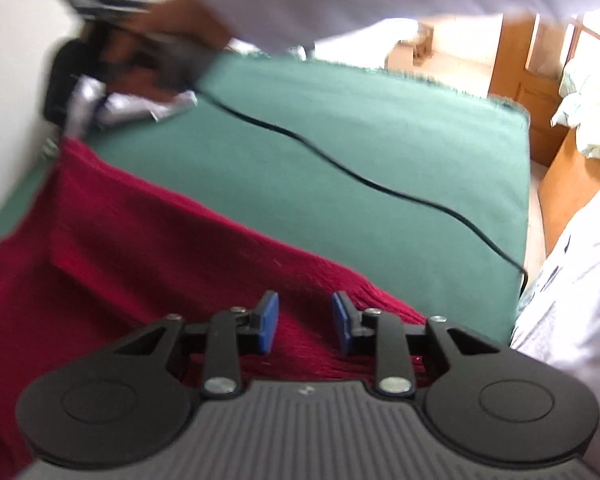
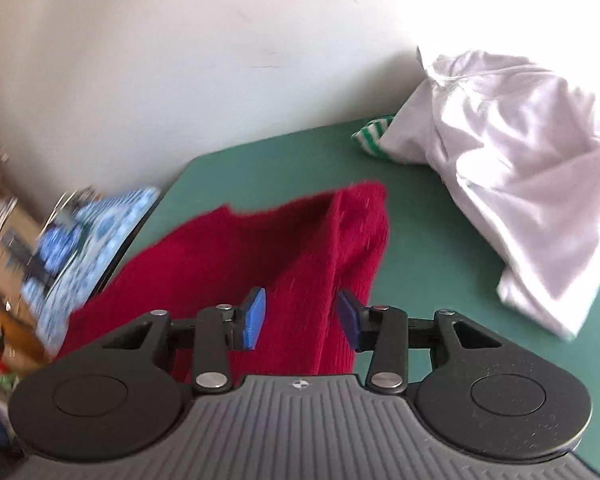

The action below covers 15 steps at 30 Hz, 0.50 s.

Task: Fold clothes
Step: 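Open both grippers, then pinch the folded sweater edge with the right gripper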

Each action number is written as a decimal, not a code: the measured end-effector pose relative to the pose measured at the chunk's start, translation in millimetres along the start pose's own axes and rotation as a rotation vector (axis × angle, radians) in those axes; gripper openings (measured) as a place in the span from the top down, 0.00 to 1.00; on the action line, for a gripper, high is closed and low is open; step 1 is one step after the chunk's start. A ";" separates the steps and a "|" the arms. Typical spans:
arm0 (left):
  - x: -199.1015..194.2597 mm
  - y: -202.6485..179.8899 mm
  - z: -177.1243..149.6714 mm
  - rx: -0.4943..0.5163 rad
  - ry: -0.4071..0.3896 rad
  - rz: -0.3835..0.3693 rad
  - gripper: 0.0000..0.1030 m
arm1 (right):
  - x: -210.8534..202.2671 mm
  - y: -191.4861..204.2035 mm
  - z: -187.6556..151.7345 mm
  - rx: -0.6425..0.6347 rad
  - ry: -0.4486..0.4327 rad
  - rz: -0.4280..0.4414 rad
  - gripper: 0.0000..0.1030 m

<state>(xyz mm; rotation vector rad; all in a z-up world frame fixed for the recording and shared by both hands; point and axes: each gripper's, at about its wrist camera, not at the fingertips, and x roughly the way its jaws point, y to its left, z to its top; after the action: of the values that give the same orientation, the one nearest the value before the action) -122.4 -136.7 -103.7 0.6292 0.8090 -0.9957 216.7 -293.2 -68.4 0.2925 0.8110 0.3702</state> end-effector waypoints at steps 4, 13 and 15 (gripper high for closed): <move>4.3 -6.4 -8.8 -0.027 -0.002 -0.017 0.73 | 43.5 2.6 18.1 -0.059 0.019 -0.049 0.61; 7.1 10.0 -5.9 -0.102 0.011 -0.086 0.72 | 99.0 -7.4 29.2 -0.067 0.024 -0.076 1.00; 5.8 12.6 -6.2 -0.114 0.013 -0.089 0.71 | 101.7 -8.2 24.6 -0.095 -0.008 -0.088 1.00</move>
<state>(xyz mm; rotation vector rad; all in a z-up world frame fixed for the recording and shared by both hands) -111.1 -129.4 -110.7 0.5055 0.9050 -1.0195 300.9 -259.7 -121.3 0.1693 0.7937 0.3241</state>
